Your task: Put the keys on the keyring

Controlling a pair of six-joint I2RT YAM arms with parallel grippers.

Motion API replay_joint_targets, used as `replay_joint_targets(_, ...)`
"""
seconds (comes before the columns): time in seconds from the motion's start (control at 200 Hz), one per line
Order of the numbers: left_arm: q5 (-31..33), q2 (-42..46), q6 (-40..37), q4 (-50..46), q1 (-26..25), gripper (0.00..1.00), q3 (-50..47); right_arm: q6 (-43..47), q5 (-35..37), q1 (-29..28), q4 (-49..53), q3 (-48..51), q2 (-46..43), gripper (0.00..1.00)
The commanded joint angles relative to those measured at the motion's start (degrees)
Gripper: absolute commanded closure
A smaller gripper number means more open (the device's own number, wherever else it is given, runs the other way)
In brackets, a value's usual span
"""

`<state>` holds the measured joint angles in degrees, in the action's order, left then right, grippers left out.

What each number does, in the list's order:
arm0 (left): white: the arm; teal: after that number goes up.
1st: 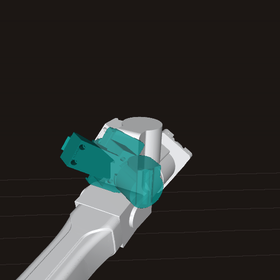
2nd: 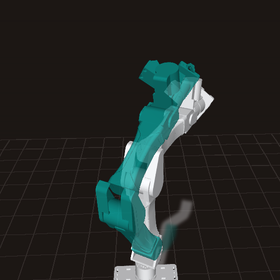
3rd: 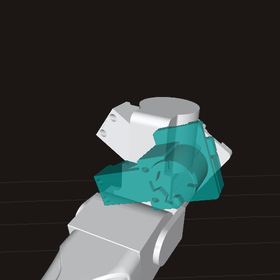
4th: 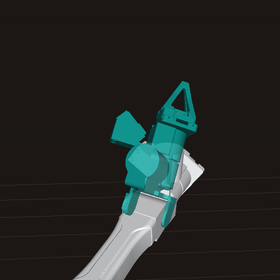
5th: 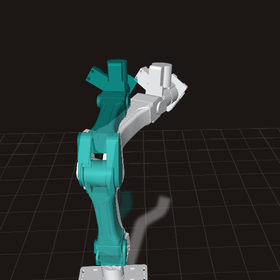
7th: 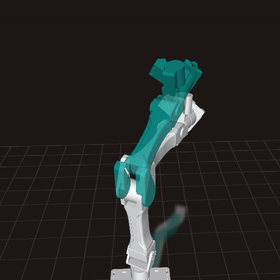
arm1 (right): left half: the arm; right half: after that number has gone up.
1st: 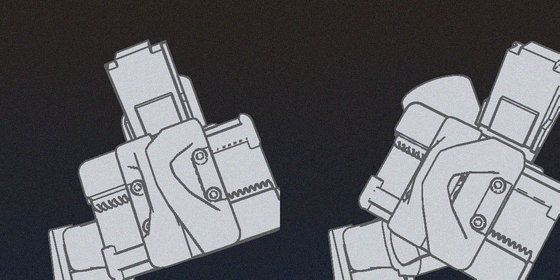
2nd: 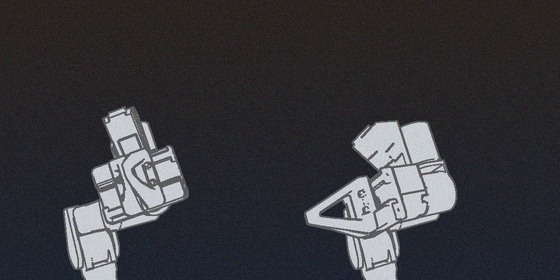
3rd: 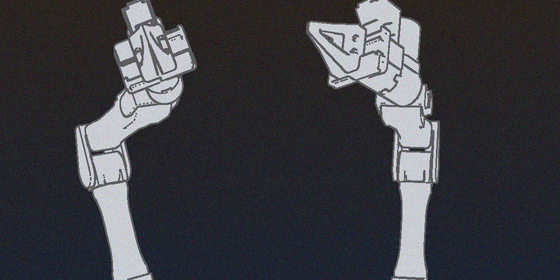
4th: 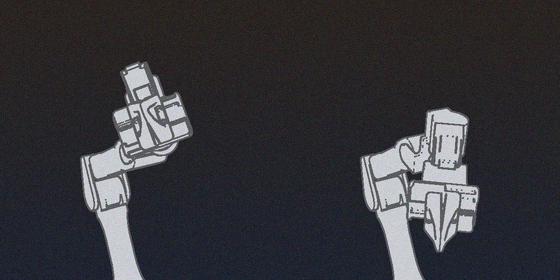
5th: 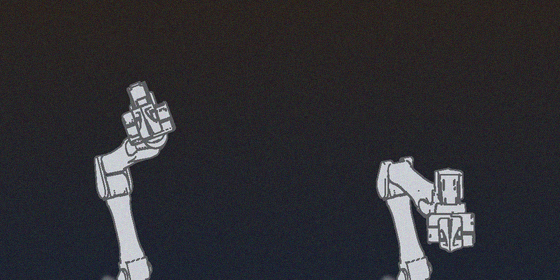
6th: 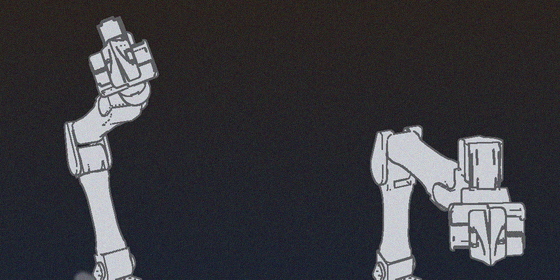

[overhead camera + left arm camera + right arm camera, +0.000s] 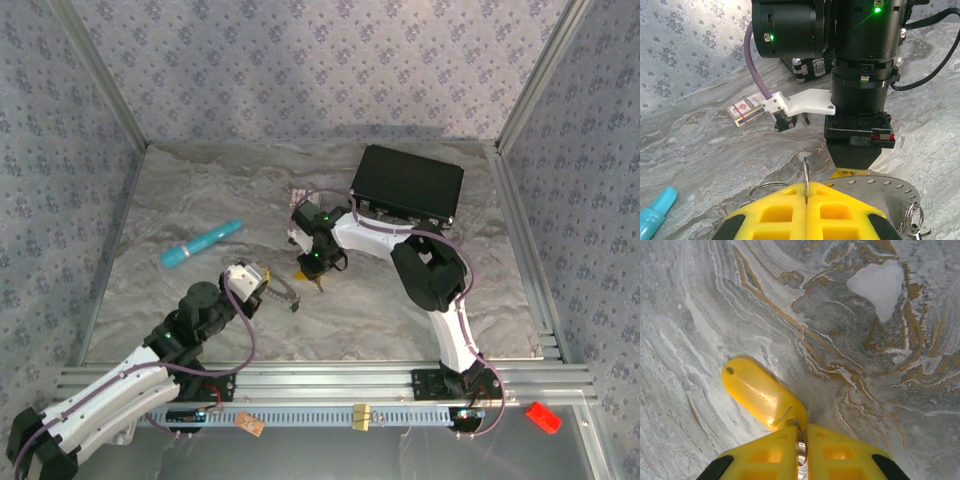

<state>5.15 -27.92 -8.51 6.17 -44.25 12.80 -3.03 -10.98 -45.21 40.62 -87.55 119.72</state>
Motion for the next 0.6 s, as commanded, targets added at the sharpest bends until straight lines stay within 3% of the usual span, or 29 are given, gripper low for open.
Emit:
replay_joint_targets(0.0,-1.1,0.3,-0.5,2.8,0.2,1.00,0.4,0.2,0.9,-0.3,2.8,-1.1,-1.8,0.94)
replay_joint_targets(0.15,-1.4,0.3,-0.6,3.1,0.3,1.00,0.4,-0.1,1.5,-0.4,3.7,0.9,-5.2,1.00)
replay_joint_targets(0.375,-3.2,0.3,-0.9,4.7,0.2,1.00,0.1,-0.5,4.0,-0.4,2.4,11.3,-15.3,1.00)
replay_joint_targets(0.595,-5.0,-0.1,-1.2,6.8,0.2,1.00,-0.5,-1.7,0.2,-0.1,2.9,22.7,-22.9,1.00)
